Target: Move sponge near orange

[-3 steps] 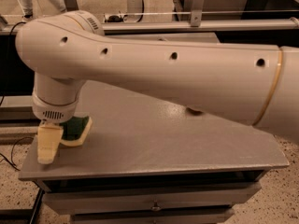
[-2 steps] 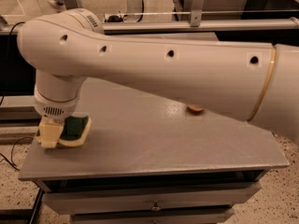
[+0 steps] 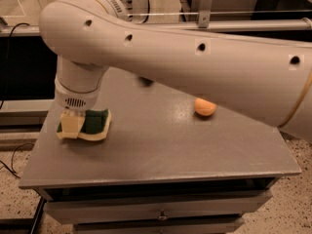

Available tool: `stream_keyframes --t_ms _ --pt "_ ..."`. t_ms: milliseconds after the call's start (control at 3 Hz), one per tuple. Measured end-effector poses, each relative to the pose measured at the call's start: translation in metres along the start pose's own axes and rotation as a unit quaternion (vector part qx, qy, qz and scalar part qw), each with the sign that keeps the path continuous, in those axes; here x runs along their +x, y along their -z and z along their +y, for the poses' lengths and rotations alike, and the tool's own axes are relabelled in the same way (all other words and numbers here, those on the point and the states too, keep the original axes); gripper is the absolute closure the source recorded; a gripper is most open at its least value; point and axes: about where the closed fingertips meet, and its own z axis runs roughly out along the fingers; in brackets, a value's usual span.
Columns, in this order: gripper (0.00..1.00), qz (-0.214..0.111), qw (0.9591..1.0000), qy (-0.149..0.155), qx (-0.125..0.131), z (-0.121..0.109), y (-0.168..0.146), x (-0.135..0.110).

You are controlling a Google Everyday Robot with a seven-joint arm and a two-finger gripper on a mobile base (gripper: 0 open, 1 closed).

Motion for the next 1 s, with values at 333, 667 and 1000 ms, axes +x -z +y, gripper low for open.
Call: stream_keyframes --t_ms 333,667,1000 --pt "1.00 0.005 0.9996 0.024 0.013 -0.017 0.027 0.030" --pt "1.00 -0.001 0.9975 0.067 0.024 -0.042 0.054 0.061" --pt "1.00 -0.013 0.9952 0.093 0.027 -0.067 0.068 0.088"
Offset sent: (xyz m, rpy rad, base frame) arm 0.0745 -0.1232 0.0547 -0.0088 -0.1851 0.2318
